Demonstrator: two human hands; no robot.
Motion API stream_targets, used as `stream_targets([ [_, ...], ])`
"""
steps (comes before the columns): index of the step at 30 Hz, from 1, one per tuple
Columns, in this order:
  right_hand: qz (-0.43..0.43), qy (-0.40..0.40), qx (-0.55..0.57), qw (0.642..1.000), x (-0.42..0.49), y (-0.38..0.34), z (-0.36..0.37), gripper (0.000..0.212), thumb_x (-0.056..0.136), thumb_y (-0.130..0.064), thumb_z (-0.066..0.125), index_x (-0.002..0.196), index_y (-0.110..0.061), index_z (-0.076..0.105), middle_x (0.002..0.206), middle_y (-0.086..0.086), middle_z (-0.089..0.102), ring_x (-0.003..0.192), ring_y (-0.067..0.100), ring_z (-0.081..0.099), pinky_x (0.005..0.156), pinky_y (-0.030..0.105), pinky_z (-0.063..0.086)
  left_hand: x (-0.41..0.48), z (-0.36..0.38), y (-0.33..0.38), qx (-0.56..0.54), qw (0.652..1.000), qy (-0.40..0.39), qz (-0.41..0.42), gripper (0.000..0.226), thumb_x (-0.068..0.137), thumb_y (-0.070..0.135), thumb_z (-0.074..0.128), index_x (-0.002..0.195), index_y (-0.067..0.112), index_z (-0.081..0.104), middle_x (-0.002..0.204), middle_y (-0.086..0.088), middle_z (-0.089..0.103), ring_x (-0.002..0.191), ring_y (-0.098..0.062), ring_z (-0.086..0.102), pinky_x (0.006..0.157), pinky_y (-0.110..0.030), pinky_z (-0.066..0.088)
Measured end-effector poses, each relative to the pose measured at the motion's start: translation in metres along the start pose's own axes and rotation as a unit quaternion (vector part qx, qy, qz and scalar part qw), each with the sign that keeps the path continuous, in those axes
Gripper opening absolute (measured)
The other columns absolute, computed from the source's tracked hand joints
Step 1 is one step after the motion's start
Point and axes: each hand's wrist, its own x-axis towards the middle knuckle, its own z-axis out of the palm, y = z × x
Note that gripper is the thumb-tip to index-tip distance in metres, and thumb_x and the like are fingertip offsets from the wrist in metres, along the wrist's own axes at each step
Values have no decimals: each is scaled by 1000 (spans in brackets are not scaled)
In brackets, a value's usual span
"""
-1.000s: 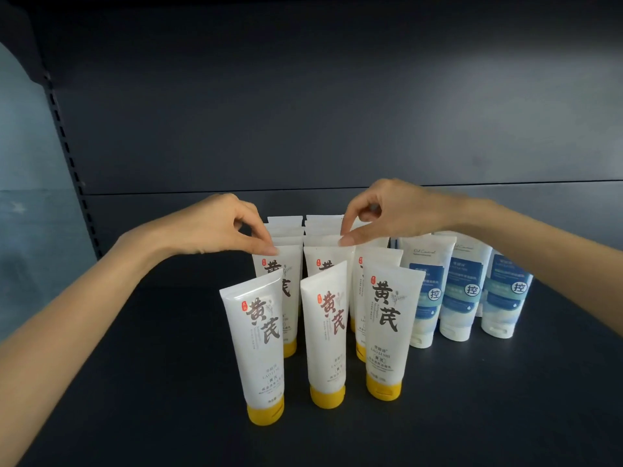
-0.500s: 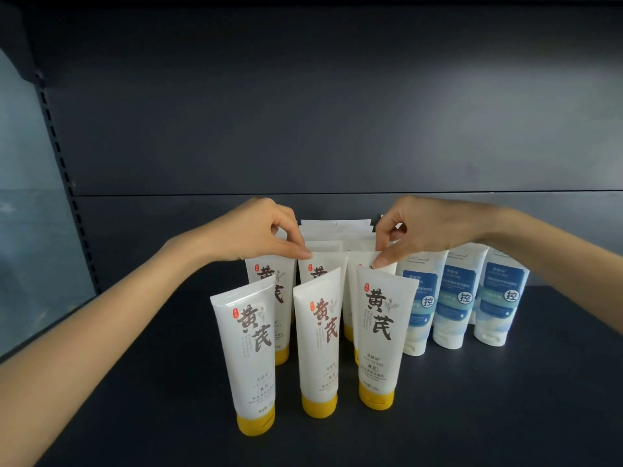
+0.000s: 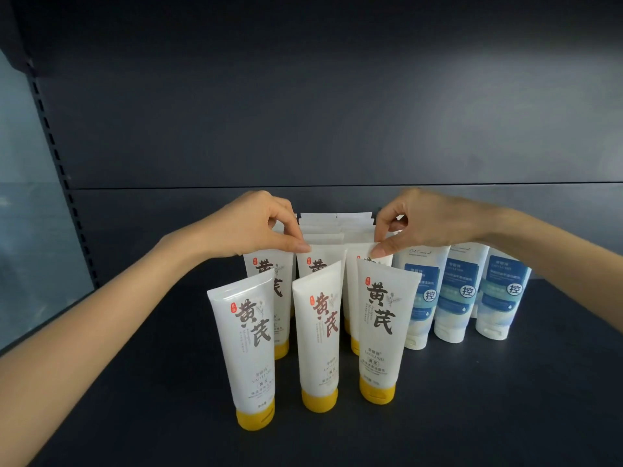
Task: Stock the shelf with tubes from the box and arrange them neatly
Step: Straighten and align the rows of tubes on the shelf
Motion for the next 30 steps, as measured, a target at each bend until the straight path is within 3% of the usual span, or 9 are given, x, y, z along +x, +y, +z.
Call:
stream_targets([
  [8, -6, 1, 26, 1000, -1, -9, -4, 40, 63, -61, 65, 82, -26, 75, 99, 15, 68, 95, 30, 59, 90, 43, 47, -9, -4, -1, 20, 1000, 1, -18, 31, 61, 57, 65, 81, 35, 74, 83, 15, 62, 59, 7, 47, 53, -11, 36],
  [10, -15, 29, 34, 999, 1, -13, -6, 47, 60, -65, 61, 84, -27, 75, 97, 18, 67, 84, 28, 59, 78, 36, 49, -14, -7, -1, 32, 999, 14, -24, 36, 61, 62, 61, 84, 38, 73, 87, 15, 61, 58, 5, 45, 55, -15, 33],
  [13, -68, 29, 49, 996, 1, -25, -9, 40, 64, -63, 63, 84, -31, 75, 82, 22, 58, 59, 10, 42, 55, 18, 35, -26, -19, 2, 28, 999, 27, -33, 34, 64, 63, 59, 84, 39, 74, 88, 14, 62, 57, -2, 42, 60, -26, 37],
  [15, -105, 0, 67, 992, -1, -35, -9, 37, 66, -61, 65, 87, -32, 76, 75, 18, 54, 57, 8, 38, 52, 16, 33, -37, -31, 5, 15, 999, 1, -38, 35, 66, 64, 59, 80, 38, 75, 85, 13, 63, 59, -5, 43, 61, -28, 39],
  [17, -137, -27, 75, 987, -5, -44, -6, 38, 67, -63, 65, 88, -33, 76, 68, 3, 53, 56, 5, 40, 52, 15, 34, -47, -40, 7, -7, 998, -45, -41, 36, 71, 68, 59, 79, 37, 76, 81, 10, 62, 61, -9, 46, 61, -24, 38],
  [21, -174, -57, 45, 982, -8, -57, 8, 41, 66, -65, 63, 90, -34, 75, 81, 0, 64, 66, 15, 50, 57, 24, 40, -65, -51, 14, -9, 993, -114, -36, 40, 61, 74, 61, 76, 40, 76, 80, 14, 62, 59, -4, 46, 54, -16, 36],
  [23, -172, -58, 33, 983, -9, -60, 11, 37, 65, -62, 63, 86, -33, 74, 81, 1, 65, 66, 18, 50, 57, 25, 39, -72, -54, 16, 13, 990, -137, -29, 38, 59, 75, 63, 76, 43, 75, 81, 16, 63, 62, -11, 47, 55, -23, 38],
  [27, -158, -53, 49, 985, -9, -61, 11, 8, 73, -40, 72, 77, -33, 73, 67, -22, 63, 58, -2, 51, 56, 5, 37, -78, -59, 18, 31, 989, -141, -19, 32, 59, 73, 65, 73, 46, 74, 80, 18, 63, 68, -12, 50, 57, -21, 39],
  [30, -152, -49, 55, 986, -7, -63, 12, 2, 76, -28, 75, 75, -27, 73, 66, -25, 64, 61, -7, 56, 59, 1, 38, -80, -57, 20, 63, 987, -143, -24, 32, 60, 75, 61, 74, 48, 72, 81, 19, 62, 69, -15, 49, 61, -30, 42],
])
